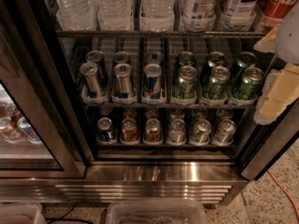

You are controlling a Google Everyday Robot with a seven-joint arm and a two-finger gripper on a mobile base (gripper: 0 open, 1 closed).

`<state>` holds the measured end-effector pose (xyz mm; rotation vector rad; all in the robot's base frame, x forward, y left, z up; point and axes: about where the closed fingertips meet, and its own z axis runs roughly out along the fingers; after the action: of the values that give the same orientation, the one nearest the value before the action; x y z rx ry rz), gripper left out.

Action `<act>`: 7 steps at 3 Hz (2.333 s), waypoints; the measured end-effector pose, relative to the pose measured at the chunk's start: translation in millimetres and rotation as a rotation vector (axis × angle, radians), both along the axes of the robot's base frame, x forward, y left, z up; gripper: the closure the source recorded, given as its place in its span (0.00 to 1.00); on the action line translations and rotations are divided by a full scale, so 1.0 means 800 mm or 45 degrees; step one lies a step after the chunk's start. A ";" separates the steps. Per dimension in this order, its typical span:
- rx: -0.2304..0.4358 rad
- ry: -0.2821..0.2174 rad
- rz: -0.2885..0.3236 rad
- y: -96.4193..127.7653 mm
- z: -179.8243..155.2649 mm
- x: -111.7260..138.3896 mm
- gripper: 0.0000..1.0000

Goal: Pick green can from middle shelf of fridge

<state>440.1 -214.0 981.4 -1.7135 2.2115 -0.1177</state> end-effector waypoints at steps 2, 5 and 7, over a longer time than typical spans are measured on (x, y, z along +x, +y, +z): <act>0.051 0.000 -0.002 0.012 0.002 -0.004 0.00; 0.690 -0.088 -0.184 0.104 -0.004 -0.033 0.00; 0.950 -0.193 -0.300 0.130 -0.042 -0.028 0.00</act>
Offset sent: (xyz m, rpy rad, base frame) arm -0.0095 0.0215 0.0021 0.0975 0.0142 -0.0052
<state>417.8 -110.4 947.6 -1.0032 1.9699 0.4512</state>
